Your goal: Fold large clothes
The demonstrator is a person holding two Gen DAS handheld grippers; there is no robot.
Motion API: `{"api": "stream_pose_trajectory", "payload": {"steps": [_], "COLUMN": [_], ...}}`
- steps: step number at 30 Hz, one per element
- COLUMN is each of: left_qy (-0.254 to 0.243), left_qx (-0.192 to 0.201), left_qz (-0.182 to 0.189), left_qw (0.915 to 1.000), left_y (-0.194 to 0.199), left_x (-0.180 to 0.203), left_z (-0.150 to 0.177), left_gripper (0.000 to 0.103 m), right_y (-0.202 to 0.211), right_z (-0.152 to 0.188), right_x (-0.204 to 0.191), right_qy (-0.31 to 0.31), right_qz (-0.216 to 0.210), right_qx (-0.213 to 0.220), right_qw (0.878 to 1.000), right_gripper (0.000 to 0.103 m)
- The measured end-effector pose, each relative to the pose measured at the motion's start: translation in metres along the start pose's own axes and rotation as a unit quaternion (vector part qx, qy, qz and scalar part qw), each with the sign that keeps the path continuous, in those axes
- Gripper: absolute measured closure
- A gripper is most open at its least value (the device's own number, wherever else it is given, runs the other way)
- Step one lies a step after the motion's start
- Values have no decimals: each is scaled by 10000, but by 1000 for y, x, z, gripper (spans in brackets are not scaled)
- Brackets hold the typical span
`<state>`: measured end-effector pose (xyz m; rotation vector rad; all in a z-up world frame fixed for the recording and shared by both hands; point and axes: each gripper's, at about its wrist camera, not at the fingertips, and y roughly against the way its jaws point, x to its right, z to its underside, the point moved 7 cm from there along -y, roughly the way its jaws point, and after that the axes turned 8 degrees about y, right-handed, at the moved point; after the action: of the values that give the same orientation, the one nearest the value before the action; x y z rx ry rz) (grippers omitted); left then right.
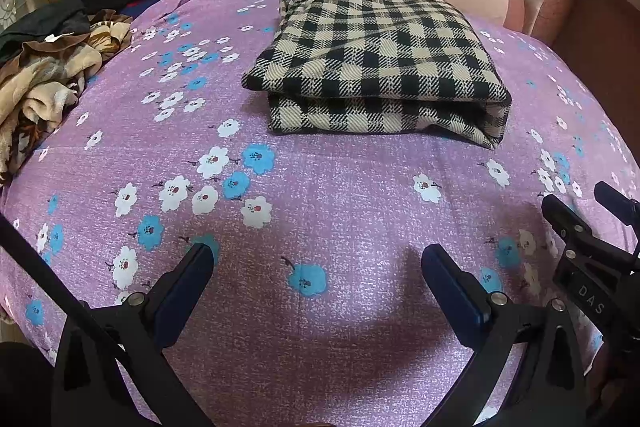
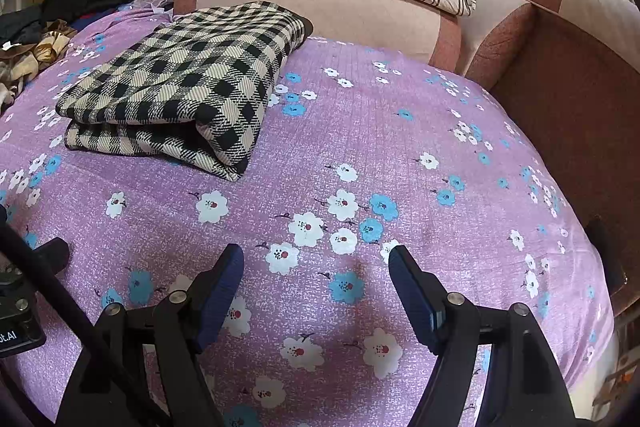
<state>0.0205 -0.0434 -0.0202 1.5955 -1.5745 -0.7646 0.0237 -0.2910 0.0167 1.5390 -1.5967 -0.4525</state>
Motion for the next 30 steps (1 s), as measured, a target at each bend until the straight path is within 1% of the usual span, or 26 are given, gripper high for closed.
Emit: {"api": "stream_pose_trajectory", "payload": {"steps": [30], "left_qy": [19], "left_qx": [21], "left_qz": [-3], "left_qw": [10000], "left_y": [2], "left_x": [0], "left_z": [-1], "left_gripper": [0], "right_y": [0], "right_z": [1], "right_x": [-3], "right_qy": [43], "right_qz": [-14], "right_qx": [38], "right_qw": [10000], "right_gripper": [23]}}
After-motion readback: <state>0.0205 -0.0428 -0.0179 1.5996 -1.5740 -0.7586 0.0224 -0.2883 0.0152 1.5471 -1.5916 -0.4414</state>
